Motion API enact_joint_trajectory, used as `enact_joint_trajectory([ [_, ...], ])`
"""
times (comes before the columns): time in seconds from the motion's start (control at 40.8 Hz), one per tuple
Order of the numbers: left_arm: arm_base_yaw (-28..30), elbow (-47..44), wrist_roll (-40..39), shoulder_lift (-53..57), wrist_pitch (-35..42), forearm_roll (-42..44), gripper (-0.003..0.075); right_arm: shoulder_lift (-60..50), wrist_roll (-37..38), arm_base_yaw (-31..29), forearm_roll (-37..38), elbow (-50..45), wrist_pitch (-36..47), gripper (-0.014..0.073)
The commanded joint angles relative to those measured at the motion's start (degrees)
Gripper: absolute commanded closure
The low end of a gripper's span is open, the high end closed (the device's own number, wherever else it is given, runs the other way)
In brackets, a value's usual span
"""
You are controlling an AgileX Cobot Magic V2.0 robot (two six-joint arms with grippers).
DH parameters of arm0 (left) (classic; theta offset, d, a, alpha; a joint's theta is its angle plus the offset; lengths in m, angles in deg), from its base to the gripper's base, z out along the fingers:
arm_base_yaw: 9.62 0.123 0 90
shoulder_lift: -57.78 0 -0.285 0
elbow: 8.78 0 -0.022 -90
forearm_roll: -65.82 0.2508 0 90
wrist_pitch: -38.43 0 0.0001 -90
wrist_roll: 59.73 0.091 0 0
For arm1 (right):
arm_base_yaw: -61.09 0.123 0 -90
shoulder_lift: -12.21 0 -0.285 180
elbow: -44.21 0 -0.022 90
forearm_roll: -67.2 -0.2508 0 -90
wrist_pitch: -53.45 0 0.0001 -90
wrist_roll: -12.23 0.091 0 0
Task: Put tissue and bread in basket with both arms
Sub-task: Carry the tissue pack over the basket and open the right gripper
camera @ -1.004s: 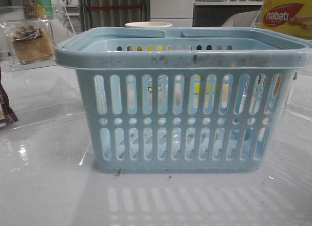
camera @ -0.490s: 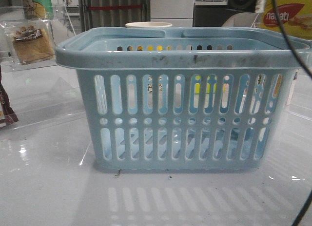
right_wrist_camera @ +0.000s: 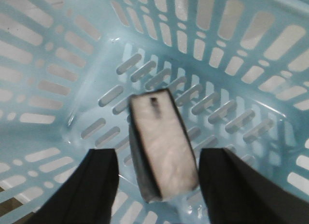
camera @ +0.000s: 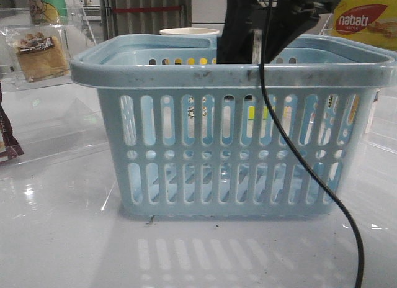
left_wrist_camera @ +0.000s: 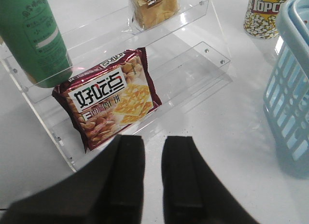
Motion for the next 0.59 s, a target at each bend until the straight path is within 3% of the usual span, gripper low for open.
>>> enact_joint_trajectory([
  [0.0,-0.3,1.7,-0.5,-0.2,4.5,-0.2,0.0519,-3.1,-2.6,0.0,-0.9,1.9,3.6,0.0058],
  [0.245,-0.3,1.7,-0.5,-0.2,4.5,-0.2,0.0519,-11.6,-5.9,0.9,-0.8,-0.1,4.9,0.0123],
  [0.563,-0.3,1.7,-0.5,-0.2,4.5,-0.2,0.0519,-30.8,-8.3,0.9,3.4,-15.1,8.4,0.0132],
])
